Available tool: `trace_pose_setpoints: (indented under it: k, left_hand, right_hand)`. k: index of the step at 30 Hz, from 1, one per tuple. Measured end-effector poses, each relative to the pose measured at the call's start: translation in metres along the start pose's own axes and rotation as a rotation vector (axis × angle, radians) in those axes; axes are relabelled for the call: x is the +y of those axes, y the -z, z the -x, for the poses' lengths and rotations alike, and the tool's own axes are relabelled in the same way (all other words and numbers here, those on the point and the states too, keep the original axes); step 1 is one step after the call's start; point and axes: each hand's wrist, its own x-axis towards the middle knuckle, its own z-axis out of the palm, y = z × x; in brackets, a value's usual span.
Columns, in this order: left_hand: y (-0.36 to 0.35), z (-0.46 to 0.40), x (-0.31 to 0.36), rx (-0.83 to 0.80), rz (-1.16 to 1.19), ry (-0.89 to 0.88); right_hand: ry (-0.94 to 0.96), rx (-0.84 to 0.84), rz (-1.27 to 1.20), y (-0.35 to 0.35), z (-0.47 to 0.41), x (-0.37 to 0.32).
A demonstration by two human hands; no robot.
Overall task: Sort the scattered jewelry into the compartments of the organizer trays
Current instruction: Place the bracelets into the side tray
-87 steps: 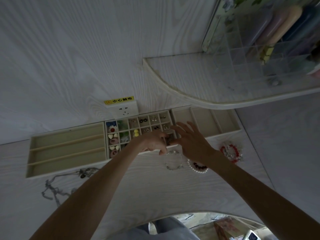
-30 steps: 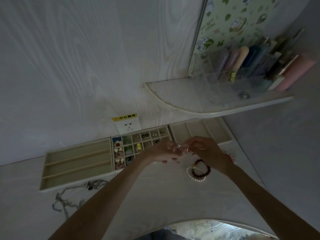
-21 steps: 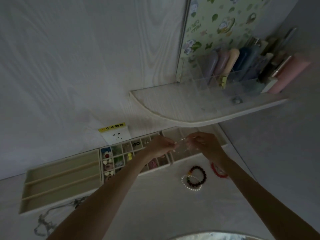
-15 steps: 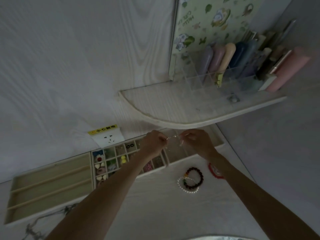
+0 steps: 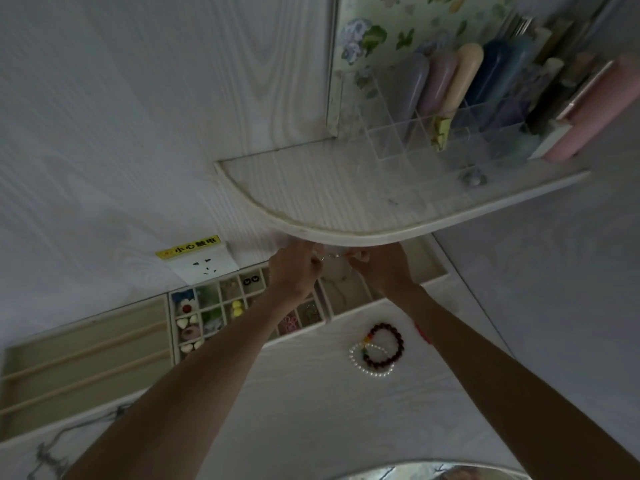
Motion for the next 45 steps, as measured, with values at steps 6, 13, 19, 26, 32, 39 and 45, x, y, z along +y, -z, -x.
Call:
trace_pose_setpoints:
  k: [6,13,19,26,32,39,45]
  left_hand:
    - [-0.004,-0.008,-0.001,-0.006,-0.010,-0.049]
    - [-0.003,-0.012,-0.001,0.043,-0.120,-0.160]
    - [0.007,-0.005,0.000,-0.194,-0.360,-0.456]
    - [0.011,-0.007,-0.007,-0.328,-0.611,-0.508]
    - [0.012,-0.007,-0.009,-0.352,-0.643,-0.542]
    - [0.009,-0.011,-0.014,-0.352,-0.666,-0.569]
    - [0.008,-0.011,-0.011,-0.327,-0.680,-0.586]
  right_hand:
    - [0.148,-0.026,0.082,0.007,0.011,-0.005]
    - [0.167,-0.255,0.464,-0.006,0.014,-0.009]
    - [0.137,-0.395,0.605,-0.017,0.008,-0.018]
    - [0.367,-0.323,0.592,-0.012,0.001,-0.018]
    - [0.388,-0.349,0.344,-0.005,-0.021,-0.008]
    - [0.383,-0.141,0.207,0.011,-0.014,0.019]
    - [0.641,-0.060,0.414,0.012,-0.003,0.013]
